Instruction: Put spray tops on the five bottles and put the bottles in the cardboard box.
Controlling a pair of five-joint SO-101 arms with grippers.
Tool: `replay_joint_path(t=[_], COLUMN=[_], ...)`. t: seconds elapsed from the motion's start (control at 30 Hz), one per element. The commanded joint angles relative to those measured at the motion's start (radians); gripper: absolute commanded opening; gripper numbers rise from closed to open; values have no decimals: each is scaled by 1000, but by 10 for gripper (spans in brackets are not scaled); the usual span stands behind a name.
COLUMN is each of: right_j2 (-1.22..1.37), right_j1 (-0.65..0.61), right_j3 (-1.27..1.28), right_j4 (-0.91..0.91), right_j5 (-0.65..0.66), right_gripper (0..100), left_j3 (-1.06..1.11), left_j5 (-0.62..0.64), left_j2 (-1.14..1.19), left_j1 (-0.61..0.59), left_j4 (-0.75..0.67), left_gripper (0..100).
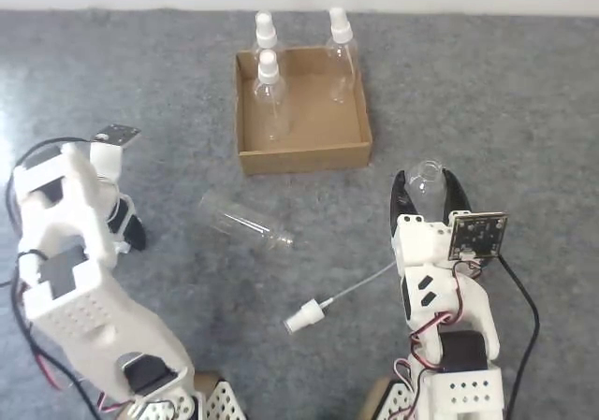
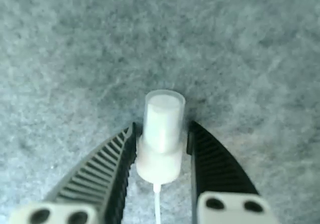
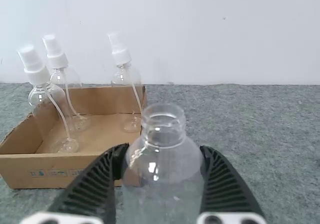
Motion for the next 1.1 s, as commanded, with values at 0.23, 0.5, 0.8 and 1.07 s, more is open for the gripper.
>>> replay_joint_path(t=[0.23, 0.5, 0.8, 1.07], right_j2=[-13, -13, -13, -13], right_j1=[8, 8, 8, 8], right_j3=[-2, -2, -2, -2], right_j4=[-25, -25, -25, -25], right_j5=[20, 20, 20, 20], right_gripper=[20, 20, 20, 20], left_j3=[-39, -41, -170, -213], left_j5=[15, 15, 15, 15], left_j2=[14, 11, 11, 8], left_j1=[5, 5, 0, -2], left_j4=[-8, 0, 184, 261], left_gripper=[20, 13, 13, 13])
